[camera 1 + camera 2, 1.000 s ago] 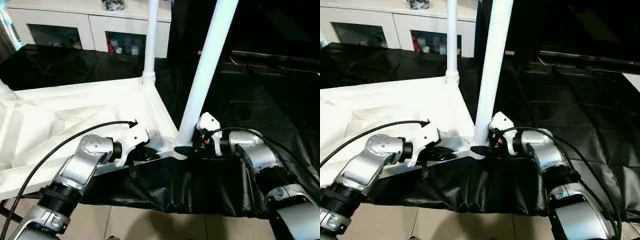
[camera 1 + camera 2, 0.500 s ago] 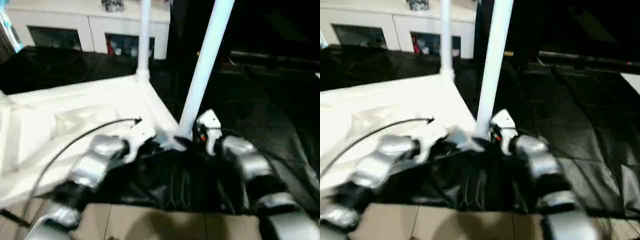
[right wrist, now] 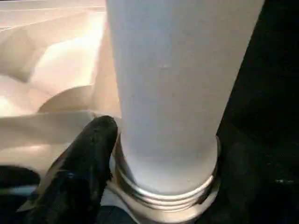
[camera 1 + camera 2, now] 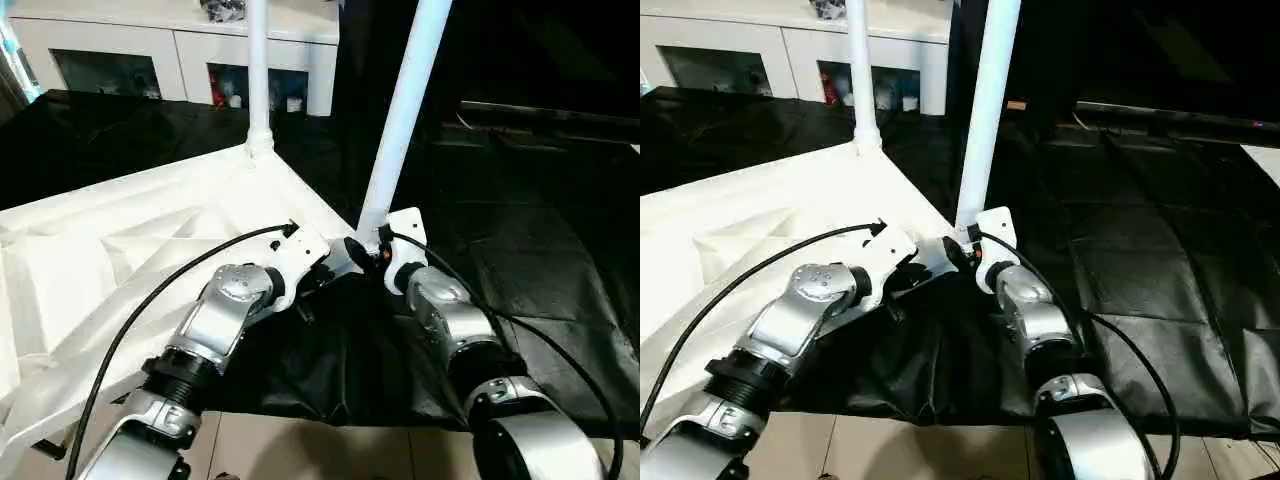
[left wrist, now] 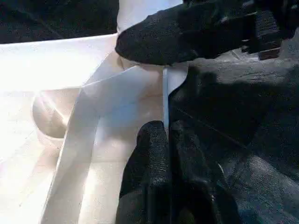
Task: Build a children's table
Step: Rotate leg to tighten
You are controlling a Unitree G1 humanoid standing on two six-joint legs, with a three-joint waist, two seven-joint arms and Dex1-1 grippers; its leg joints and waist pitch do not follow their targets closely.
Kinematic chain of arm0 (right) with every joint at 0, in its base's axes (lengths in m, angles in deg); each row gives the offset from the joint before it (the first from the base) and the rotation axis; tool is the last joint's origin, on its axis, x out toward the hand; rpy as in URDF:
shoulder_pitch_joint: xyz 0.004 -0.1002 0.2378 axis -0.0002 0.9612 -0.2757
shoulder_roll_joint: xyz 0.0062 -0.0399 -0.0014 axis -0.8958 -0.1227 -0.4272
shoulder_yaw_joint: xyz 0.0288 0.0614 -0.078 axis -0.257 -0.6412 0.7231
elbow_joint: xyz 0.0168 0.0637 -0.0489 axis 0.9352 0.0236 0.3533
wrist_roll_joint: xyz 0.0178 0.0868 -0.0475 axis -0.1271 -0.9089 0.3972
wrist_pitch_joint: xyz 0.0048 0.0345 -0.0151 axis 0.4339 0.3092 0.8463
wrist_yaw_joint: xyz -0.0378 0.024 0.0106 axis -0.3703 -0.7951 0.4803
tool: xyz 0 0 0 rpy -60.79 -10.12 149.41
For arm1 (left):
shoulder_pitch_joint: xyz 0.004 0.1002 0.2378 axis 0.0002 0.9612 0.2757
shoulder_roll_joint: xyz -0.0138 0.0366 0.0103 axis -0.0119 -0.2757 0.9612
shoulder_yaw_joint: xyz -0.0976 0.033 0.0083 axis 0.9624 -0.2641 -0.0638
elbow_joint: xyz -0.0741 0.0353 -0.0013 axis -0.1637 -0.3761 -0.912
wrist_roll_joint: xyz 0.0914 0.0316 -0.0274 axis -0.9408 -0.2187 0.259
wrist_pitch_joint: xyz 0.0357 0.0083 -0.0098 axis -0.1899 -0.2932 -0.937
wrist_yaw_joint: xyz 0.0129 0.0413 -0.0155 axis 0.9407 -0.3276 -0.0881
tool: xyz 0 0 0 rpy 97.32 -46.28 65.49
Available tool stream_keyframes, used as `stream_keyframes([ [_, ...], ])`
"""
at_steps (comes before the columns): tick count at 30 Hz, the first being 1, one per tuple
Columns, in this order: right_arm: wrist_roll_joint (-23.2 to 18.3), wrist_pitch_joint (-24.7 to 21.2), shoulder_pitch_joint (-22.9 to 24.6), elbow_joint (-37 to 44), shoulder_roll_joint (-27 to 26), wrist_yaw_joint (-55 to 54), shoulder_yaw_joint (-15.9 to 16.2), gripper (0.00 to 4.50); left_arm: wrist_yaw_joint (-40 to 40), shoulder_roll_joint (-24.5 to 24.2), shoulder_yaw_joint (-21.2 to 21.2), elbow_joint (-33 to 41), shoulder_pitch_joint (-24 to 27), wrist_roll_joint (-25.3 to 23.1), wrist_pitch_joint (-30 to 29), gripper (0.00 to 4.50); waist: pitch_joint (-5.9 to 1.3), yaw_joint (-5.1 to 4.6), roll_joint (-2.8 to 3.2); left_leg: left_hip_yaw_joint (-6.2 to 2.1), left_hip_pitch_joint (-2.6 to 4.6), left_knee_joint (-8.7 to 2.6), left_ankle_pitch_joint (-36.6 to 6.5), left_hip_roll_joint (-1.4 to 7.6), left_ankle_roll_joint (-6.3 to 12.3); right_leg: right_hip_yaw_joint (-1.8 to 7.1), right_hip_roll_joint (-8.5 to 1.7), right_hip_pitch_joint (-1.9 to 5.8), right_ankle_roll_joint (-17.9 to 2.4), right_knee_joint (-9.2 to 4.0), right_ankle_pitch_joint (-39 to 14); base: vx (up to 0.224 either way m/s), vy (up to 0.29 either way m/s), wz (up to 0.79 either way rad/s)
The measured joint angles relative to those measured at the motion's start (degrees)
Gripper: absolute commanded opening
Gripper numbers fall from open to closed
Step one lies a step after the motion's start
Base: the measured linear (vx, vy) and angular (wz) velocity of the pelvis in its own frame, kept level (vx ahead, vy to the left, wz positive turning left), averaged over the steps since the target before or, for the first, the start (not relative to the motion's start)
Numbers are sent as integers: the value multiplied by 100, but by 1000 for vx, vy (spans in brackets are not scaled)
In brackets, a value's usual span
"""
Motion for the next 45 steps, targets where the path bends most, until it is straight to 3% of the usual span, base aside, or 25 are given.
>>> stream_keyframes([
  [6, 116, 132, 72, 362, 601, 1221, 464, 412, -801, -442, -115, 300, 182, 191, 265, 0, 1, 31, 14, 1, 1, 0, 1, 1, -1, -3, 0, 0, -1, 3, 0, 0, 0, 0],
  [14, 87, 27, 284, 861, 1325, 3097, 852, 412, -1672, -868, -156, 457, 305, 471, 456, 0, 1, 43, 5, 1, -5, 4, 1, 1, 1, -3, 0, 2, 0, 1, -1, 0, 0, 0],
  [15, 55, -10, 295, 903, 1384, 3289, 933, 386, -1752, -915, -157, 457, 310, 507, 461, 0, 1, 38, 4, 1, -4, 4, 1, 1, 1, -3, 0, 2, -1, 2, -1, 0, 0, 0],
  [17, 35, -14, 328, 961, 1453, 3504, 1038, 377, -1860, -979, -158, 464, 319, 556, 471, 0, 2, 38, -1, 0, -4, 5, 1, 2, 1, -3, 0, 2, 0, 2, -1, 0, 0, 0],
  [30, -18, -165, 372, 1112, 1539, 3902, 1065, 270, -2246, -1161, -161, 485, 359, 703, 550, 0, 3, 47, -12, 0, -5, 8, 1, 1, 1, -4, -1, 3, -1, 1, -1, 0, 0, 0],
  [37, -23, -305, 446, 1153, 1429, 3669, 964, 266, -2029, -1028, -144, 462, 364, 623, 499, 0, 1, 64, -12, -1, 0, 10, 1, 0, 1, -2, -3, 10, 0, 1, -1, 0, 0, 0],
  [45, 21, -428, 131, 319, 287, 493, 106, 265, -330, -2, 23, -496, -246, 179, 100, 0, -2, -19, -9, -9, 20, 22, 3, -1, 1, 2, -3, 24, 29, 2, -17, 0, 0, 0],
])
